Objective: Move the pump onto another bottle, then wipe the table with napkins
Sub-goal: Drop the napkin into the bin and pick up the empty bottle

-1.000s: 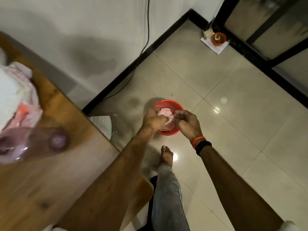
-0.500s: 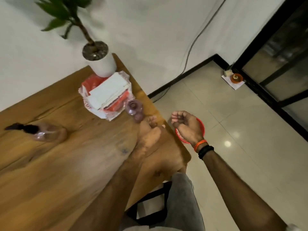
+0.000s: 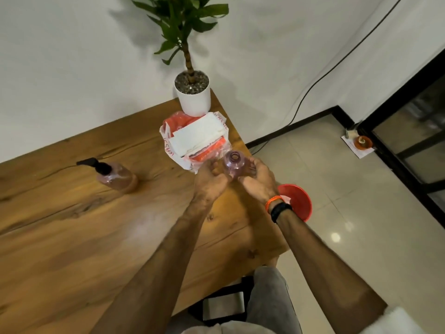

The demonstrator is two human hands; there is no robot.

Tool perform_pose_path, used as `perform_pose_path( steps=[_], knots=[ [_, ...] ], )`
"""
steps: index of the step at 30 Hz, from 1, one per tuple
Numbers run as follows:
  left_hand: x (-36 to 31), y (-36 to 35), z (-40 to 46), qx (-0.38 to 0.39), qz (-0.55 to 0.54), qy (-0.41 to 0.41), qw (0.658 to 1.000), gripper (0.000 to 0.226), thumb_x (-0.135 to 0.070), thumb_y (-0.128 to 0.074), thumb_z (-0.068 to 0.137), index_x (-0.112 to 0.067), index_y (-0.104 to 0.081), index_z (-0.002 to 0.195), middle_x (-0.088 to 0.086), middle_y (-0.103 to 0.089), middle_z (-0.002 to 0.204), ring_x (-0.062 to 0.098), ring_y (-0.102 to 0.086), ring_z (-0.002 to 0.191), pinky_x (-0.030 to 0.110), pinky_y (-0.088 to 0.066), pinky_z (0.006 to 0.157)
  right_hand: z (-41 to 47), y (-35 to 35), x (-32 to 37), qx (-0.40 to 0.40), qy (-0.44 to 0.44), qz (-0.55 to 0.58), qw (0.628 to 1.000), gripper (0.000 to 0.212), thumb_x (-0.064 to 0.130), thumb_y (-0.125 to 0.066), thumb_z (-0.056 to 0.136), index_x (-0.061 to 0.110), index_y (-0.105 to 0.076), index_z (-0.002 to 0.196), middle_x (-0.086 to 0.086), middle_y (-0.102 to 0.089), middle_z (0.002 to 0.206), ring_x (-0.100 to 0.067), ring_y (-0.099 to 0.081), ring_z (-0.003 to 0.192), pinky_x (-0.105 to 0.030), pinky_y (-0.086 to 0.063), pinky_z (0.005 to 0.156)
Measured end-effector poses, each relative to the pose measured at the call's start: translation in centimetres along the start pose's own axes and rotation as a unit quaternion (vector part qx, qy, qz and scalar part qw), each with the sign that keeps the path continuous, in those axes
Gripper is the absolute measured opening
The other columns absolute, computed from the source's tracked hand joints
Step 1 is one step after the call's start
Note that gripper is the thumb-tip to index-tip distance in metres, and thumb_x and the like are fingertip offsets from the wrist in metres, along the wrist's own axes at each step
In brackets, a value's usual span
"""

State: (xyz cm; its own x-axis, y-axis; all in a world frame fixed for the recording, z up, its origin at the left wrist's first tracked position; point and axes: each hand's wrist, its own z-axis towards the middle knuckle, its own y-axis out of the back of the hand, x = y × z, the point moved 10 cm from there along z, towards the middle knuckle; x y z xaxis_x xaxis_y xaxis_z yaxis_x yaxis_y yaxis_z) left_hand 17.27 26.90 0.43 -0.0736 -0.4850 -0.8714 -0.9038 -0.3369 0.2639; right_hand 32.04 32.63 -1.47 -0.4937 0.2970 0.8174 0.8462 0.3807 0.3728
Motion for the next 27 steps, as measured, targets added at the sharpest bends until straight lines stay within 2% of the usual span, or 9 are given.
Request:
perform_pose_path(
  steps=[2, 4, 7, 9, 14, 18, 21, 25, 27],
  knots=[
    [-0.7, -0.4, 0.0, 0.007, 0.017, -0.017, 1.000, 0.061, 0.000, -0.068, 0.081, -0.011, -0.047, 0.137, 0.010, -0.052, 0.139, 0.025, -0.050, 0.129, 0.034, -0.041, 0.107, 0.0, 0.0, 0.4, 0.003, 0.022, -0.040, 0.999, 0.049, 0.010, -0.069, 0.078, 0.023, -0.055, 0.124, 0.001, -0.064, 0.114, -0.022, -0.058, 0.113, -0.031, -0.046, 0.097],
    [-0.1, -1.1, -0.2, 0.009, -0.019, 0.019, 1.000, 0.053, -0.007, -0.075, 0.077, -0.019, -0.055, 0.124, 0.001, -0.062, 0.124, 0.021, -0.055, 0.120, 0.039, -0.045, 0.105, 0.0, 0.3, 0.1, 0.007, 0.014, -0.018, 1.000, 0.048, 0.007, -0.068, 0.078, 0.017, -0.057, 0.125, -0.005, -0.064, 0.120, -0.025, -0.058, 0.114, -0.039, -0.047, 0.101],
    [-0.6, -3.3, -0.1, 0.032, -0.042, 0.037, 0.998, 0.038, -0.012, -0.078, 0.076, -0.026, -0.057, 0.104, -0.016, -0.061, 0.097, 0.011, -0.058, 0.109, 0.028, -0.049, 0.093, 0.0, 2.0, -0.8, -0.006, -0.017, 0.068, 0.998, 0.039, 0.007, -0.070, 0.077, 0.020, -0.061, 0.113, 0.001, -0.066, 0.113, -0.019, -0.059, 0.109, -0.039, -0.047, 0.102],
    [-1.9, -5.6, 0.1, 0.054, -0.036, 0.018, 0.998, 0.038, -0.014, -0.078, 0.077, -0.024, -0.057, 0.107, -0.015, -0.062, 0.097, 0.007, -0.058, 0.102, 0.017, -0.048, 0.081, 0.3, 4.5, -1.4, -0.036, -0.004, 0.067, 0.997, 0.040, 0.012, -0.073, 0.078, 0.019, -0.061, 0.116, 0.003, -0.067, 0.116, -0.013, -0.060, 0.108, -0.034, -0.049, 0.097],
    [-2.7, -14.2, 1.3, 0.099, -0.013, 0.000, 0.995, 0.051, -0.011, -0.081, 0.072, -0.015, -0.057, 0.117, 0.001, -0.066, 0.115, 0.013, -0.062, 0.105, 0.026, -0.052, 0.088, 1.4, 12.0, -6.1, -0.112, -0.011, 0.099, 0.989, 0.045, 0.004, -0.070, 0.078, 0.016, -0.061, 0.120, 0.004, -0.069, 0.113, -0.012, -0.064, 0.107, -0.032, -0.052, 0.094],
    [-0.5, -23.2, 3.8, 0.151, 0.001, 0.033, 0.988, 0.048, -0.006, -0.082, 0.066, -0.017, -0.058, 0.106, -0.011, -0.065, 0.094, 0.003, -0.063, 0.089, 0.011, -0.049, 0.073, 3.8, 17.3, -12.9, -0.170, -0.061, 0.134, 0.974, 0.040, -0.001, -0.070, 0.074, 0.015, -0.065, 0.110, -0.001, -0.071, 0.107, -0.016, -0.067, 0.102, -0.040, -0.052, 0.097],
    [2.3, -28.7, 6.0, 0.178, 0.035, 0.057, 0.982, 0.035, -0.013, -0.081, 0.055, -0.020, -0.064, 0.085, -0.010, -0.071, 0.083, 0.008, -0.069, 0.086, 0.022, -0.055, 0.078, 5.9, 19.1, -18.7, -0.188, -0.104, 0.144, 0.966, 0.037, 0.004, -0.074, 0.075, 0.014, -0.067, 0.110, 0.000, -0.072, 0.106, -0.014, -0.067, 0.101, -0.038, -0.051, 0.098],
    [8.5, -34.8, 8.9, 0.213, 0.096, 0.108, 0.966, 0.051, -0.017, -0.069, 0.047, -0.009, -0.070, 0.098, 0.008, -0.073, 0.102, 0.023, -0.069, 0.098, 0.039, -0.055, 0.090, 9.1, 19.0, -27.2, -0.173, -0.168, 0.165, 0.956, 0.035, 0.010, -0.075, 0.074, 0.018, -0.070, 0.107, 0.001, -0.072, 0.106, -0.014, -0.066, 0.101, -0.035, -0.052, 0.096],
    [12.3, -37.2, 10.2, 0.218, 0.127, 0.133, 0.959, 0.044, -0.012, -0.072, 0.050, -0.007, -0.067, 0.093, 0.012, -0.071, 0.104, 0.025, -0.066, 0.097, 0.042, -0.054, 0.093, 10.7, 18.2, -31.4, -0.151, -0.194, 0.170, 0.954, 0.035, 0.004, -0.071, 0.074, 0.016, -0.070, 0.107, -0.003, -0.072, 0.108, -0.021, -0.065, 0.106, -0.039, -0.051, 0.097]
  ],
)
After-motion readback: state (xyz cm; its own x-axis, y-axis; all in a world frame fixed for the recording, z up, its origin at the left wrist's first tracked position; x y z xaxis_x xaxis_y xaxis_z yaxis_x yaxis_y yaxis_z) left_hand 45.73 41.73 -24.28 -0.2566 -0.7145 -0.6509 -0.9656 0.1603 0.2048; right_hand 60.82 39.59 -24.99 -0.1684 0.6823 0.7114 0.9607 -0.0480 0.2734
